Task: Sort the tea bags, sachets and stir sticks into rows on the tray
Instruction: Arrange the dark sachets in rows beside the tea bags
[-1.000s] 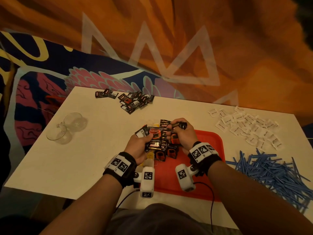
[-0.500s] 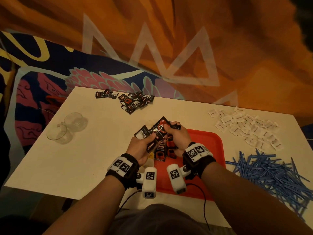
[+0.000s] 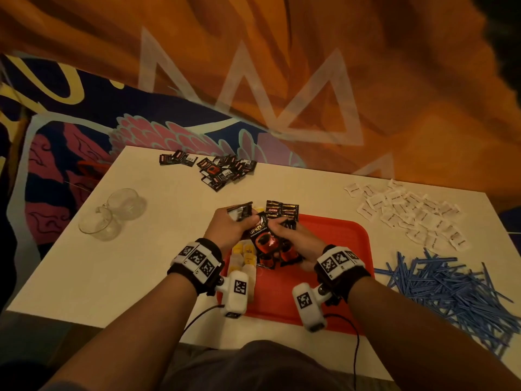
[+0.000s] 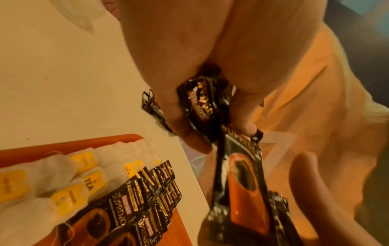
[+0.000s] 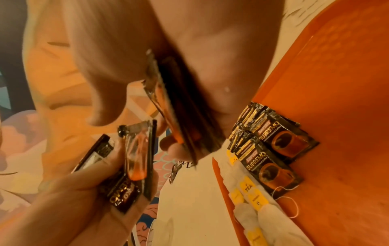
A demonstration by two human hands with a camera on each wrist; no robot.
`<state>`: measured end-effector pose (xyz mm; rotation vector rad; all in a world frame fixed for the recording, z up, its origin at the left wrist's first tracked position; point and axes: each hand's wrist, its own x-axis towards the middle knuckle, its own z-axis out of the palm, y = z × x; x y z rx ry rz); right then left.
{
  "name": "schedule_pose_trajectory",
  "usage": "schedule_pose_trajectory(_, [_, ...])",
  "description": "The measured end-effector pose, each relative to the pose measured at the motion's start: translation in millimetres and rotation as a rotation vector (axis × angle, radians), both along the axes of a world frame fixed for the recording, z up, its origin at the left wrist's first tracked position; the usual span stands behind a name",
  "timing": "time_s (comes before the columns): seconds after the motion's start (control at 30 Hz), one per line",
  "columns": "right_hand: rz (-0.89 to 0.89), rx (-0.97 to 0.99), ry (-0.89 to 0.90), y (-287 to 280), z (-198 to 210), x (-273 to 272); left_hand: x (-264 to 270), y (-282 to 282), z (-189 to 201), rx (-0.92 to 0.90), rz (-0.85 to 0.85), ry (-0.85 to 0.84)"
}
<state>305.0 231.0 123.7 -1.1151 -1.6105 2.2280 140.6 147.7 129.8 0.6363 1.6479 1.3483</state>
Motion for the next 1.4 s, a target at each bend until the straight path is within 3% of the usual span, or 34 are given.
schedule_pose_trajectory(0.17, [0.035,-0.084,-0.022,-2,3,-9,16,5,10,0.000,-0.111,-0.077])
schedule_pose_trajectory(0.33, [-0.007,-0.154,0.005,-5,3,-4,17,4,13,-0.082,0.027,-0.341])
schedule_pose_trajectory(0.4, [-0.039,-0.179,0.025,-8,2,-4,18,2,9,-0.071,0.071,-0.355])
schedule_pose_trajectory(0.53, [-0.160,-0.247,0.063,-10,-1,-7,19,2,4,-0.019,0.125,-0.151])
schedule_pose_trajectory(0.67, [-0.365,-0.422,0.113,-12,5,-9,16,6,7,0.105,0.116,0.269])
schedule_pose_trajectory(0.9, [-0.432,-0.596,0.225,-6,13,-18,36,1,8,0.279,-0.241,0.583])
schedule_pose_trajectory(1.03, [-0.443,-0.514,0.218,0,16,-14,38,-5,10,0.262,-0.420,0.675])
schedule_pose_trajectory(1.13, [-0.463,-0.474,0.234,5,17,-10,41,-8,6,0.287,-0.346,0.545])
schedule_pose_trajectory(1.2, [-0.510,-0.445,0.272,8,18,-8,45,-5,2,0.287,-0.124,0.418])
schedule_pose_trajectory(1.27, [-0.536,-0.341,0.308,9,20,-8,44,2,1,0.176,0.028,0.222])
schedule_pose_trajectory(1.4, [-0.453,-0.122,0.288,4,27,-12,43,5,19,-0.027,-0.111,-0.380])
